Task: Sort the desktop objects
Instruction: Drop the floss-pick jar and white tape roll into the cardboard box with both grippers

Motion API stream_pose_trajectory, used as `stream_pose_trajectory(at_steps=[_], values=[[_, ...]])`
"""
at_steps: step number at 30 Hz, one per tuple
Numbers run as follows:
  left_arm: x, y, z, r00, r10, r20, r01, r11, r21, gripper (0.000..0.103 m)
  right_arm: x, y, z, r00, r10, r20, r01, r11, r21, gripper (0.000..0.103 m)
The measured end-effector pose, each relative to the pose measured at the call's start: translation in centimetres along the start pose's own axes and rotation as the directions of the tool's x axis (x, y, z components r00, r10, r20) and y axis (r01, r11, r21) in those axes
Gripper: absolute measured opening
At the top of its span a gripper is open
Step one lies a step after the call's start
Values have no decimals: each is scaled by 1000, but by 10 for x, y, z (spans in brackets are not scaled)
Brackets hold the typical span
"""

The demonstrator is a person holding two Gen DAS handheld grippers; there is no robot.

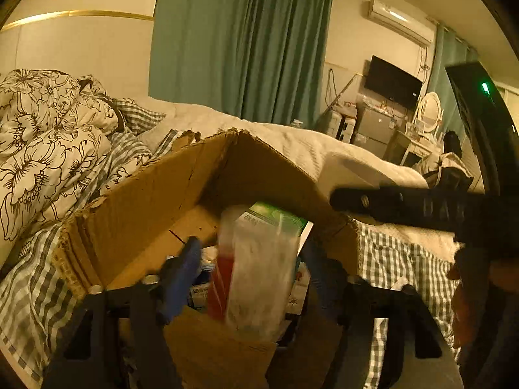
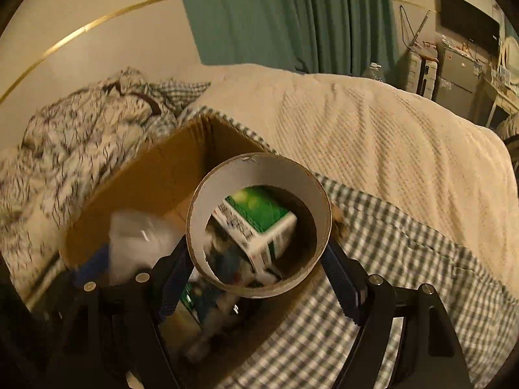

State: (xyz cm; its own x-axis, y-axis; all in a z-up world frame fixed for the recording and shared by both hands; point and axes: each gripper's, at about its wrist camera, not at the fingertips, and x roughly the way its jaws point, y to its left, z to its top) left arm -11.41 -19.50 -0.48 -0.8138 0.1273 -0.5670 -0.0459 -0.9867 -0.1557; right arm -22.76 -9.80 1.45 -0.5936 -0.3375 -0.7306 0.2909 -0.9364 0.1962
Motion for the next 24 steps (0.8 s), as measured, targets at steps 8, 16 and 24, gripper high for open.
stream_pose_trajectory(at_steps=[8,16,24], values=[[-30,-22,-10,993,76,89,-82,994,69,103,-17,6,1,999,30,26,-30,999,15,91],[-64,-43,-28,996,70,48,-71,997,33,103,-84,-24,-39,1000,7,30,-7,1000,-12,91],[-74,-102,-72,998,57,-7,-55,991,125,103,-149,-91,-91,993,-79,89,84,995,-49,91]])
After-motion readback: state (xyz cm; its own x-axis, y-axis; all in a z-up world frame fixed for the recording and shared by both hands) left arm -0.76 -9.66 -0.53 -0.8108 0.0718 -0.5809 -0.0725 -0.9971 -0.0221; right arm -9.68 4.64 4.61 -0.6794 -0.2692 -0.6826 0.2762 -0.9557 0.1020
